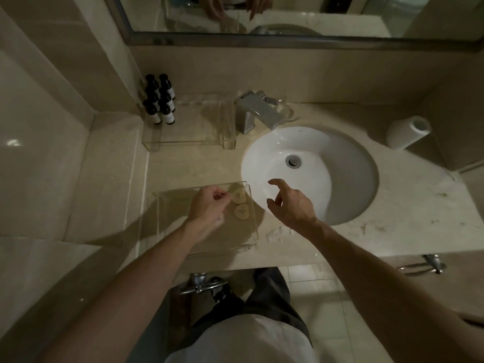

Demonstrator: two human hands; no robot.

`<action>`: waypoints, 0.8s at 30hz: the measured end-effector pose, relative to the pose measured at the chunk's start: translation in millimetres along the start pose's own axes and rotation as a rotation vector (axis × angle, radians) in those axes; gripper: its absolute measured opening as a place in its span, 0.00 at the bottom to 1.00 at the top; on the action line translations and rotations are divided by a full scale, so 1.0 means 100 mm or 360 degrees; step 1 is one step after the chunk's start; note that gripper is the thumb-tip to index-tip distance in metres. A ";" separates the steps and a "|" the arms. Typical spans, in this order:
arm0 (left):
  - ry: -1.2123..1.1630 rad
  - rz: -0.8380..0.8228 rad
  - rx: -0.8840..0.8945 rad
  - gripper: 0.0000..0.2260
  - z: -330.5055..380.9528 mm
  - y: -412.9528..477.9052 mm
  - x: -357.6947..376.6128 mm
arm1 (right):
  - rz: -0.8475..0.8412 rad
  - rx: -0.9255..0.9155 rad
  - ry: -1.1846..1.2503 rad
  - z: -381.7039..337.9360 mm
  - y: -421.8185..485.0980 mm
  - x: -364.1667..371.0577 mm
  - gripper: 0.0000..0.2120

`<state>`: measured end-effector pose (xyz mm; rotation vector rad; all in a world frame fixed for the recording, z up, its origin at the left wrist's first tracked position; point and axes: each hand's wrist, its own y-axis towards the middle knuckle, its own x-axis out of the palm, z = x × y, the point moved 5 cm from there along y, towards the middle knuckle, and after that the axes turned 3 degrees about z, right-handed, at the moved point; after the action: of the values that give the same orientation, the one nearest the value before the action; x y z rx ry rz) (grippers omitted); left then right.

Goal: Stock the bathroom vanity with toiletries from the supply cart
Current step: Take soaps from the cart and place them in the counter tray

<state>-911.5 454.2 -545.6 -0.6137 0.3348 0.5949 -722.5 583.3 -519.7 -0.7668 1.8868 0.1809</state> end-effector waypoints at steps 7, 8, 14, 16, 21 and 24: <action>0.0157 0.0034 0.0235 0.04 0.58 -0.03 -0.06 | 0.0177 0.0159 0.0149 0.21 -0.30 -0.32 0.23; 0.0228 -0.0004 0.0296 0.05 0.68 -0.06 -0.03 | 0.0212 0.0166 0.0167 0.25 -0.34 -0.39 0.23; 0.0764 -0.0241 0.0762 0.16 1.44 -0.26 0.34 | 0.0470 0.0295 0.0334 0.63 -0.71 -0.88 0.25; 0.0872 -0.0240 0.0913 0.18 1.72 -0.39 0.51 | 0.0593 0.0359 0.0361 0.83 -0.93 -1.07 0.26; 0.1000 -0.0316 0.1181 0.21 2.27 -0.99 1.14 | 0.0821 0.0502 0.0370 1.39 -1.76 -1.53 0.28; 0.1112 -0.0369 0.1381 0.23 2.51 -1.56 1.58 | 0.0920 0.0625 0.0409 1.79 -2.43 -1.76 0.29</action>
<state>-662.5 574.2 -356.4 0.0125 1.0895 -0.0442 -398.8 548.3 -394.3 0.0372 2.2582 0.0656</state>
